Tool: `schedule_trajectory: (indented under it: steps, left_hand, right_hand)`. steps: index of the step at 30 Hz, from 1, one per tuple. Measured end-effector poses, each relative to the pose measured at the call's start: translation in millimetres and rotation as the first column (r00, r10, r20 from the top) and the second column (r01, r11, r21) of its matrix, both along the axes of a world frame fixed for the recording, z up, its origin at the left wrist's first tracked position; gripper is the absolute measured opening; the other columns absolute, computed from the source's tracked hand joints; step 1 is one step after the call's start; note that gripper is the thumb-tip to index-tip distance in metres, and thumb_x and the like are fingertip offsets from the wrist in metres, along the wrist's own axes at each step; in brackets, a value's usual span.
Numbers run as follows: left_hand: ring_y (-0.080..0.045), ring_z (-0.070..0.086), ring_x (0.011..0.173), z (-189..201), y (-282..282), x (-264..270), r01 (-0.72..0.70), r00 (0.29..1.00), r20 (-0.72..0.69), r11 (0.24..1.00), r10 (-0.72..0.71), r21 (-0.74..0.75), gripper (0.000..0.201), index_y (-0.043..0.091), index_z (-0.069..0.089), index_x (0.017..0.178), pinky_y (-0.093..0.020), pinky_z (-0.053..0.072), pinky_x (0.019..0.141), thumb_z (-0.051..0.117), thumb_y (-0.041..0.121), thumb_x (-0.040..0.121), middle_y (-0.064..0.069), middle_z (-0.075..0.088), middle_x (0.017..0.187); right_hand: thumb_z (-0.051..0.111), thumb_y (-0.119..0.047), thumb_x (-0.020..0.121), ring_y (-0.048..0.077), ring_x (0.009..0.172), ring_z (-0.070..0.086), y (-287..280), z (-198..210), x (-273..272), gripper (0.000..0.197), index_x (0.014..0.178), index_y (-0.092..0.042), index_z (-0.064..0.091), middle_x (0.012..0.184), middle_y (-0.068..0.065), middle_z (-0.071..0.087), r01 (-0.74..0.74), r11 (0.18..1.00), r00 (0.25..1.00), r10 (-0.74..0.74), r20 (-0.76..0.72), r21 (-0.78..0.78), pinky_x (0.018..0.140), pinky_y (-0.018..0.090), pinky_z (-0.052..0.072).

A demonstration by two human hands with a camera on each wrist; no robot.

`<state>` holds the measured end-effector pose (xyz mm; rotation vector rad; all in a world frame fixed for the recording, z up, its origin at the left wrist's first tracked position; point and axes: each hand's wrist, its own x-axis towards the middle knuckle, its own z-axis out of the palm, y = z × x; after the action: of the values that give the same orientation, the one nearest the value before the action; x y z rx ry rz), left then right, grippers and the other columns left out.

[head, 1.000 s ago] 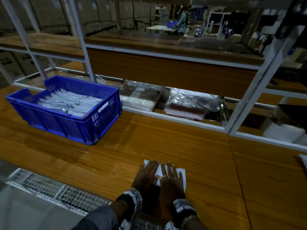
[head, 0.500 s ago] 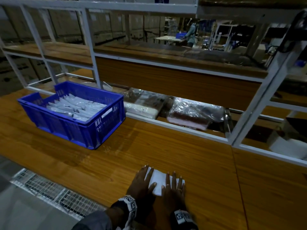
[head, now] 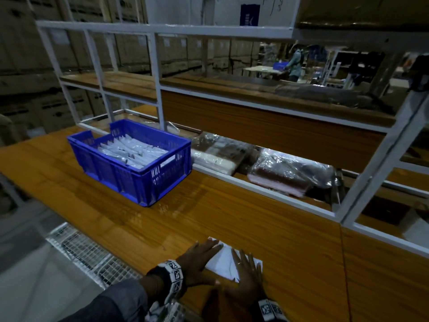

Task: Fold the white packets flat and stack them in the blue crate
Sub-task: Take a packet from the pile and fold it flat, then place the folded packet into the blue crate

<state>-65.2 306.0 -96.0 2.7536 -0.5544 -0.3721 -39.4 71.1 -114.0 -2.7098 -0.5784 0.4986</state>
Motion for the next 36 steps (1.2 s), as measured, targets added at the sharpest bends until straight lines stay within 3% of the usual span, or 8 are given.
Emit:
schedule_trajectory:
  steps: [2, 8, 11, 18, 22, 28, 33, 36]
  left_hand:
    - [-0.016, -0.003, 0.155, 0, 4, -3, -0.012, 1.0, 0.018, 0.999, 0.011, 0.041, 0.103, 0.034, -0.005, 0.16, -0.048, -0.001, 0.124, 0.055, 0.075, 0.087, 0.008, -0.002, 0.169]
    - [-0.028, 0.049, 0.135, 19, 9, 2, -0.035, 0.995, 0.097, 0.999, 0.035, 0.006, 0.061, 0.019, 0.042, 0.152, -0.049, 0.043, 0.109, 0.063, 0.028, 0.095, -0.007, 0.049, 0.151]
    - [-0.026, 0.064, 0.111, 39, 18, 1, -0.056, 0.994, 0.088, 0.992, 0.067, -0.117, 0.041, 0.014, 0.059, 0.139, -0.033, 0.052, 0.093, 0.056, 0.021, 0.099, -0.01, 0.064, 0.133]
    - [-0.013, 0.068, 0.093, 93, 76, 1, -0.109, 0.987, 0.089, 0.963, 0.135, -0.248, 0.021, 0.019, 0.072, 0.108, -0.04, 0.056, 0.078, 0.069, 0.031, 0.091, 0.002, 0.074, 0.105]
    - [-0.025, 0.071, 0.079, 146, 129, 6, -0.278, 0.949, 0.069, 0.918, 0.309, -0.284, 0.039, 0.009, 0.073, 0.085, -0.046, 0.056, 0.065, 0.081, 0.045, 0.073, -0.012, 0.073, 0.083]
    - [-0.004, 0.068, 0.071, 244, 221, -1, -0.289, 0.942, 0.069, 0.897, 0.329, -0.336, 0.024, 0.016, 0.074, 0.089, -0.029, 0.057, 0.065, 0.091, 0.02, 0.072, 0.007, 0.074, 0.077]
    - [0.003, 0.063, 0.064, 286, 318, 3, -0.285, 0.933, 0.098, 0.878, 0.346, -0.384, 0.032, 0.006, 0.074, 0.096, -0.016, 0.049, 0.06, 0.092, 0.013, 0.071, 0.013, 0.072, 0.069]
    - [-0.014, 0.075, 0.088, 305, 379, 15, -0.274, 0.926, 0.121, 0.856, 0.358, -0.439, 0.037, 0.003, 0.074, 0.103, -0.029, 0.059, 0.078, 0.091, 0.011, 0.071, 0.0, 0.079, 0.094]
  right_hand:
    - [0.035, -0.087, 0.077, 0.021, 0.154, 0.006, -5, -3, 1, 0.101, 0.157, -0.039, -0.003, 0.167, -0.005, 0.005, -0.062, 0.997, 0.99, 0.055, 0.129, 0.052, 0.121, 0.054, 0.014]
    - [0.044, -0.044, 0.099, 0.017, 0.144, 0.036, -1, 27, 6, 0.061, 0.156, -0.026, 0.032, 0.159, -0.004, 0.037, -0.075, 0.996, 0.991, 0.068, 0.112, 0.056, 0.116, 0.029, 0.029]
    - [0.046, -0.04, 0.1, 0.018, 0.13, 0.053, 9, 41, 6, 0.049, 0.148, -0.031, 0.045, 0.144, -0.005, 0.054, -0.039, 0.997, 0.99, 0.03, 0.135, 0.063, 0.106, 0.031, 0.043]
    - [0.053, -0.041, 0.097, 0.02, 0.112, 0.061, 44, 68, 14, 0.031, 0.125, -0.03, 0.06, 0.123, -0.005, 0.065, -0.088, 0.986, 0.989, 0.069, 0.13, 0.141, 0.078, 0.03, 0.042]
    - [0.061, -0.052, 0.091, 0.017, 0.101, 0.061, 87, 108, 21, 0.026, 0.105, -0.03, 0.059, 0.108, -0.006, 0.064, -0.151, 0.959, 0.982, 0.117, 0.148, 0.242, 0.073, 0.029, 0.043]
    - [0.066, -0.049, 0.089, 0.007, 0.087, 0.057, 187, 183, 29, 0.021, 0.084, -0.032, 0.055, 0.09, -0.012, 0.063, -0.334, 0.855, 0.929, 0.228, 0.293, 0.396, 0.068, 0.023, 0.041]
    - [0.062, -0.063, 0.08, 0.007, 0.097, 0.061, 291, 216, 54, 0.045, 0.11, -0.03, 0.066, 0.103, -0.014, 0.068, -0.44, 0.807, 0.868, 0.269, 0.418, 0.394, 0.08, 0.033, 0.053]
    - [0.069, -0.053, 0.08, 0.016, 0.092, 0.062, 349, 250, 67, 0.032, 0.095, -0.025, 0.066, 0.095, -0.008, 0.069, -0.49, 0.796, 0.827, 0.295, 0.479, 0.355, 0.075, 0.037, 0.05]
